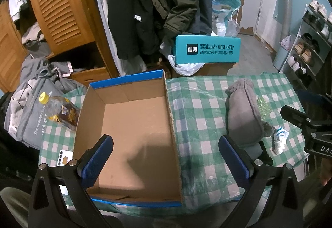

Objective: Organize soft objects

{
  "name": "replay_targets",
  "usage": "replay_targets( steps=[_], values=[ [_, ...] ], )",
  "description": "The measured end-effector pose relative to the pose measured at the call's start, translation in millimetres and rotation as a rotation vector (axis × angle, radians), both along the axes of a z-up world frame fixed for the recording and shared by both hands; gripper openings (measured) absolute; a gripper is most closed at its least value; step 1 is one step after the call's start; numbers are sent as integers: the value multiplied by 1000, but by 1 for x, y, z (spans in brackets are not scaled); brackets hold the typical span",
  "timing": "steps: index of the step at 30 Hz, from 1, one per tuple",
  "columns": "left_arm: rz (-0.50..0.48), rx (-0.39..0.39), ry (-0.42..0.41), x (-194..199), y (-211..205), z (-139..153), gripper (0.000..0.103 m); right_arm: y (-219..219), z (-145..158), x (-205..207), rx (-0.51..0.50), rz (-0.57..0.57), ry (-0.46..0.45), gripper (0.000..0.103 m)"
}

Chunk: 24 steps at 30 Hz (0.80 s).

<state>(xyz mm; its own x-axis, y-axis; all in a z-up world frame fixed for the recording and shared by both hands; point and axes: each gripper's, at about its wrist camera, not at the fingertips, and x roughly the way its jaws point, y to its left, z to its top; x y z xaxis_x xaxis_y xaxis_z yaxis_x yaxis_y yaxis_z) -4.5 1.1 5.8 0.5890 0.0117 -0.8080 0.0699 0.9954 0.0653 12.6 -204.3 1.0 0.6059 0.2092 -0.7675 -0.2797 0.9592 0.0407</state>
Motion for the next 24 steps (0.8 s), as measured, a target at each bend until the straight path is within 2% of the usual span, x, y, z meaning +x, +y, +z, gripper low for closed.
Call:
replay_targets(
  steps=[24],
  values=[
    [0, -2, 1, 0, 1, 0, 103, -1, 0, 0, -1, 1, 2, 87]
  ],
)
